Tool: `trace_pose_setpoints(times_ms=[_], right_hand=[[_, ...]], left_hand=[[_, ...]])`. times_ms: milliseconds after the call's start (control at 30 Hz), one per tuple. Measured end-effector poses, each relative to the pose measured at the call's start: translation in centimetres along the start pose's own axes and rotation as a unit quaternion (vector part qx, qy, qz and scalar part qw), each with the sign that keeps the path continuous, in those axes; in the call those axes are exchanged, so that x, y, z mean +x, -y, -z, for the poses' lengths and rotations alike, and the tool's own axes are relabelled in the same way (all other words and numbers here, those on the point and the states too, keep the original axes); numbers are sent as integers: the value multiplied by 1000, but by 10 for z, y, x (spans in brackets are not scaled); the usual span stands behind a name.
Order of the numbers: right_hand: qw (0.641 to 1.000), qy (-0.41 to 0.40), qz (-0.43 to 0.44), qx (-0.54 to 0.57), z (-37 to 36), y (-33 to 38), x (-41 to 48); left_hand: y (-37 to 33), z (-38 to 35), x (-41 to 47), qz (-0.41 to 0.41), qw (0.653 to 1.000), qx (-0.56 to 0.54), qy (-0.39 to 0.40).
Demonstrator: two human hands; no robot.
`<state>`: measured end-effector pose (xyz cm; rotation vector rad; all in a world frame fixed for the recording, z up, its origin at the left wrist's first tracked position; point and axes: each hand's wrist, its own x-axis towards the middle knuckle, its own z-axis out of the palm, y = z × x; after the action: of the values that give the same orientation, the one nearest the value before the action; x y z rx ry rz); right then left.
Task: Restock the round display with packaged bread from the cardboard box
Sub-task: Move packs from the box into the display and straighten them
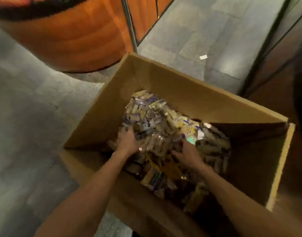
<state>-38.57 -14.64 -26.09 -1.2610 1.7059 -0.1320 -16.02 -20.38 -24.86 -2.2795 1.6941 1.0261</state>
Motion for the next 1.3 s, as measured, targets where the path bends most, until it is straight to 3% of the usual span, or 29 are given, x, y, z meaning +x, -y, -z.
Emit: trace_pose_setpoints(times_ms=[167, 300, 500, 633, 833, 900, 967, 1033, 1167, 1300], right_hand=[[991, -46, -121, 47, -55, 23, 55], [987, -56, -143, 41, -73, 28, 88], [986, -6, -126, -107, -89, 19, 108], [976, -22, -133, -170, -86, 15, 102], [946, 6, -142, -290, -81, 11, 101], [947, -10, -111, -300, -78, 6, 101], [957, -50, -86, -272, -73, 3, 106], [969, -92, -83, -212, -64, 2, 121], [979, -58, -124, -151, -51, 4, 147], [979, -107, -135, -113, -55, 13, 147]], left_hand=[[14, 10, 87, -8, 998, -67, 14], [10, -7, 126, -88, 992, -87, 7], [9, -24, 137, -178, 975, 79, 108], [9, -2, 133, -193, 950, 113, 218], [14, -5, 137, -256, 919, 236, 183], [15, -9, 137, -295, 886, 320, 159], [18, -10, 141, -323, 874, 335, 142], [23, -9, 143, -322, 898, 260, 152], [26, -6, 144, -244, 958, 76, 133], [17, -4, 145, -224, 964, 94, 103]])
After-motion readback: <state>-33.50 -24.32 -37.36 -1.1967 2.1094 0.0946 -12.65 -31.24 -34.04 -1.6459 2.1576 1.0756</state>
